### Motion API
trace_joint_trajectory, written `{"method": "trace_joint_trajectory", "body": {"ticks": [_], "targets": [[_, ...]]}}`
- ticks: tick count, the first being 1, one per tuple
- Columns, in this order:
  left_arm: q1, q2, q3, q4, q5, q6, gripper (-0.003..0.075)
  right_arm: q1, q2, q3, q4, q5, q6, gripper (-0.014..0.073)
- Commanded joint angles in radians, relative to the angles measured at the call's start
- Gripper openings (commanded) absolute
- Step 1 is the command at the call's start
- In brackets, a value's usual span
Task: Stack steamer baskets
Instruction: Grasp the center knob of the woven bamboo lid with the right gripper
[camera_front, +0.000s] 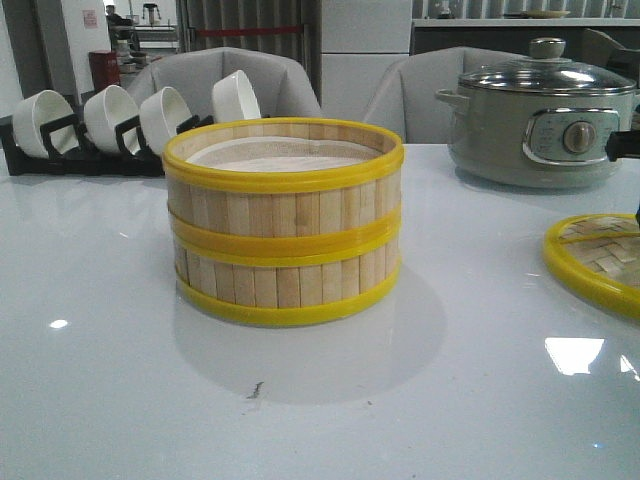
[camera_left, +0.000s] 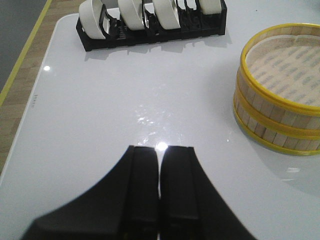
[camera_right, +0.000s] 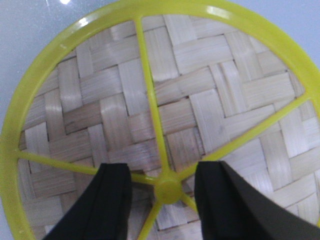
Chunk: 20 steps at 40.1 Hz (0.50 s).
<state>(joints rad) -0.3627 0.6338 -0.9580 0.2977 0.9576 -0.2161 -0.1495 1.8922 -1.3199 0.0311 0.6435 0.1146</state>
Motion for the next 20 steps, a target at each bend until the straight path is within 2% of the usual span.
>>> {"method": "trace_joint_trajectory", "body": {"ticks": [1,14,17,20], "targets": [[-0.007,-0.001,-0.026,0.018,-0.07,-0.011,0.0092,-0.003,-0.037,-0.035,-0.002,-0.036,-0.003,0.0412],[-0.007,-0.001,-0.026,0.018,-0.07,-0.011,0.0092,-0.003,-0.031,-0.035,-0.002,-0.041,-0.003,0.0409],[-0.007,-0.001,-0.026,0.018,-0.07,-0.011,0.0092,-0.003,-0.031,-0.035,-0.002,-0.041,-0.003,0.0374],[-0.007,-0.001,-0.026,0.018,-0.07,-0.011,0.0092,-0.003,-0.031,-0.035,-0.002,-0.041,-0.003,0.0299]]}}
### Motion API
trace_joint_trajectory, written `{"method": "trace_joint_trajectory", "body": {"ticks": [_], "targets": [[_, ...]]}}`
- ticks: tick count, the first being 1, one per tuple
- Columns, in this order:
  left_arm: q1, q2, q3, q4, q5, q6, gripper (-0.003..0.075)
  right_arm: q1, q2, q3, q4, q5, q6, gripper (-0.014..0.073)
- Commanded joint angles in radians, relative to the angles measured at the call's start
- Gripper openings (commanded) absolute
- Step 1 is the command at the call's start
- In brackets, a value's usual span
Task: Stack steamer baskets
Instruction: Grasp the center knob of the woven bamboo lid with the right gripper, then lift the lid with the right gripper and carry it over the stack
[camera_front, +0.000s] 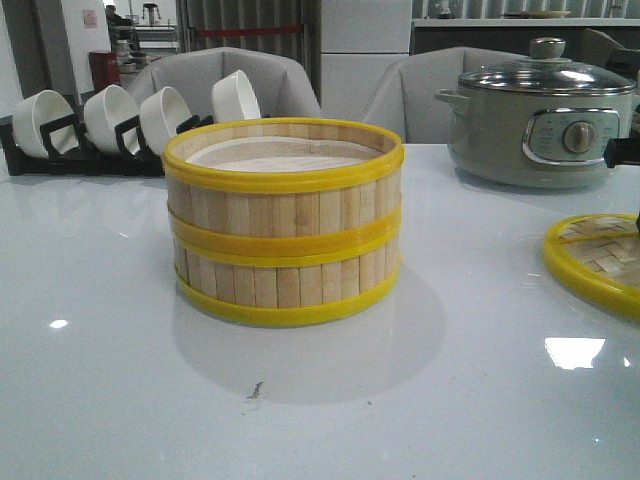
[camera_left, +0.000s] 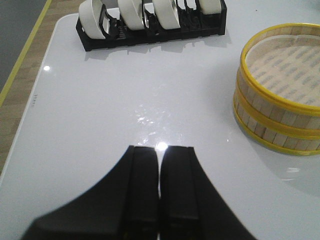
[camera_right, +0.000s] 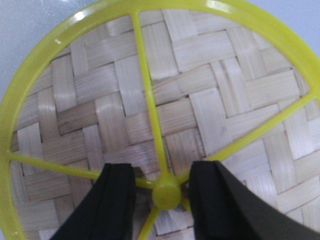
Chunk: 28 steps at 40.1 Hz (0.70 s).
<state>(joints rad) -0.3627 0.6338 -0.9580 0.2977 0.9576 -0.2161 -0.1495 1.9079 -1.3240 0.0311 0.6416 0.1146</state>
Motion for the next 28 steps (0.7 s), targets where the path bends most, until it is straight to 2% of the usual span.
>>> {"method": "trace_joint_trajectory", "body": {"ticks": [1,10,21,28], "targets": [[-0.007,-0.001,-0.026,0.018,-0.07,-0.011,0.0092,-0.003,-0.046,-0.031,-0.002,-0.039,-0.003,0.0276],[-0.007,-0.001,-0.026,0.018,-0.07,-0.011,0.0092,-0.003,-0.046,-0.031,-0.002,-0.039,-0.003,0.0052],[-0.007,-0.001,-0.026,0.018,-0.07,-0.011,0.0092,0.042,-0.115,-0.067,-0.002,-0.015,-0.003,0.0053],[-0.007,-0.001,-0.026,0.018,-0.07,-0.011,0.0092,0.113,-0.173,-0.183,-0.002,0.111,-0.003,0.0053]]}}
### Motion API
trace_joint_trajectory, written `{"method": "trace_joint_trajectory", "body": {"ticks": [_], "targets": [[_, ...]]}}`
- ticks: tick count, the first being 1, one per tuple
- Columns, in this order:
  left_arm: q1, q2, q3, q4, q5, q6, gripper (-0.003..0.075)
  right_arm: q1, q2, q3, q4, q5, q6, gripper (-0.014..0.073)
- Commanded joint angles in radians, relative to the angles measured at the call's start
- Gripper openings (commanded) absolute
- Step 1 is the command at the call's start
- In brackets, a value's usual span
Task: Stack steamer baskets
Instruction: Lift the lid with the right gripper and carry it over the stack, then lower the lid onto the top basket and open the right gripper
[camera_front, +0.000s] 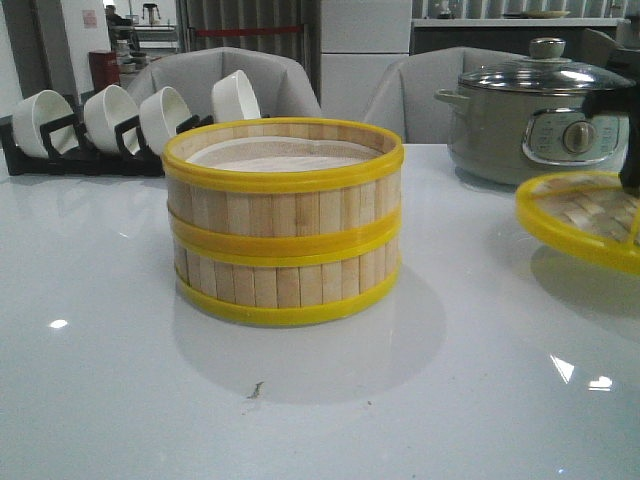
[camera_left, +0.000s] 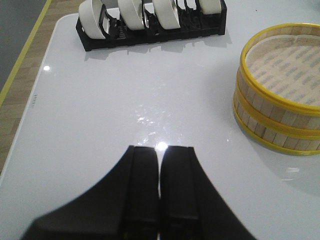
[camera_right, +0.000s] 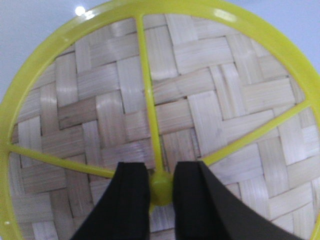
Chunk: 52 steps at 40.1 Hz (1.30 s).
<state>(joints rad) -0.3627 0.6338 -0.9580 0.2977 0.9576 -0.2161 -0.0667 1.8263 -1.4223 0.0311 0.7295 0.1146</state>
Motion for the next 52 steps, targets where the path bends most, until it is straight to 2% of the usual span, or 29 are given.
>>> {"method": "trace_joint_trajectory", "body": {"ticks": [1,7,12,21,28,35,52], "targets": [[-0.007,-0.001,-0.026,0.018,-0.07,-0.011,0.0092,0.048,-0.098,-0.115,-0.002,0.057,-0.003,0.0053],[-0.007,-0.001,-0.026,0.018,-0.07,-0.011,0.0092,0.152,-0.114,-0.251,-0.002,0.219,-0.004,0.0053],[-0.007,-0.001,-0.026,0.018,-0.07,-0.011,0.0092,0.258,-0.102,-0.363,0.007,0.286,-0.014,0.0053],[-0.007,-0.001,-0.026,0.018,-0.07,-0.011,0.0092,0.42,-0.019,-0.515,0.061,0.303,-0.025,0.0053],[-0.007,-0.001,-0.026,0.018,-0.07,-0.011,0.0092,0.52,0.096,-0.694,0.095,0.356,-0.065,0.0053],[-0.007,-0.001,-0.026,0.018,-0.07,-0.011,0.0092,0.578,0.191,-0.816,0.096,0.365,-0.065,0.0053],[-0.007,-0.001,-0.026,0.018,-0.07,-0.011,0.0092,0.598,0.296,-0.866,0.096,0.316,-0.083,0.0053]]}}
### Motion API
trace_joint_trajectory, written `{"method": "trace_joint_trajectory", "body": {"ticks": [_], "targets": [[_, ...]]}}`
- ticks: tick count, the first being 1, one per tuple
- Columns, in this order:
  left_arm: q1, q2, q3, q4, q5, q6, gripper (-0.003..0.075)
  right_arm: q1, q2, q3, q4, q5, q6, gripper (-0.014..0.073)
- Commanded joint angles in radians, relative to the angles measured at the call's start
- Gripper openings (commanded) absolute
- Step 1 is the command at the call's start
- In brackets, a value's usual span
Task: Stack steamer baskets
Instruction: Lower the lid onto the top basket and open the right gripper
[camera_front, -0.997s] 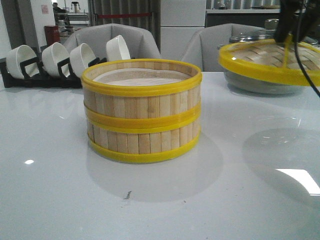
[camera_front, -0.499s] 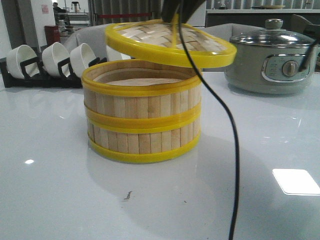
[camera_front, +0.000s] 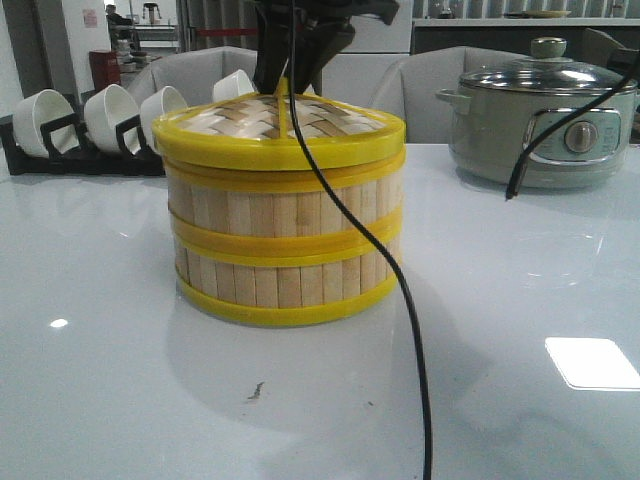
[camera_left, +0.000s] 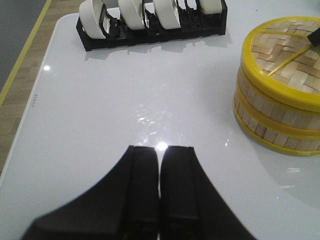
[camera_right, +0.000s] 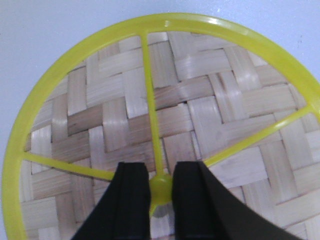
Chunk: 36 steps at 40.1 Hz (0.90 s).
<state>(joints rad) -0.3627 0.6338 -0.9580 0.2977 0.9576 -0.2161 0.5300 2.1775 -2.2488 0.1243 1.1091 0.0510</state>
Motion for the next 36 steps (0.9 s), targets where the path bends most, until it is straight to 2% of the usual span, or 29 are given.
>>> {"method": "trace_joint_trajectory", "body": {"ticks": [1,36], "targets": [[-0.007,-0.001,-0.026,0.018,-0.07,-0.011,0.0092,0.002,-0.052,-0.04,0.003,-0.063,-0.019,0.0053],[-0.007,-0.001,-0.026,0.018,-0.07,-0.011,0.0092,-0.017,-0.038,-0.04,-0.001,-0.017,-0.019,0.0053]]}}
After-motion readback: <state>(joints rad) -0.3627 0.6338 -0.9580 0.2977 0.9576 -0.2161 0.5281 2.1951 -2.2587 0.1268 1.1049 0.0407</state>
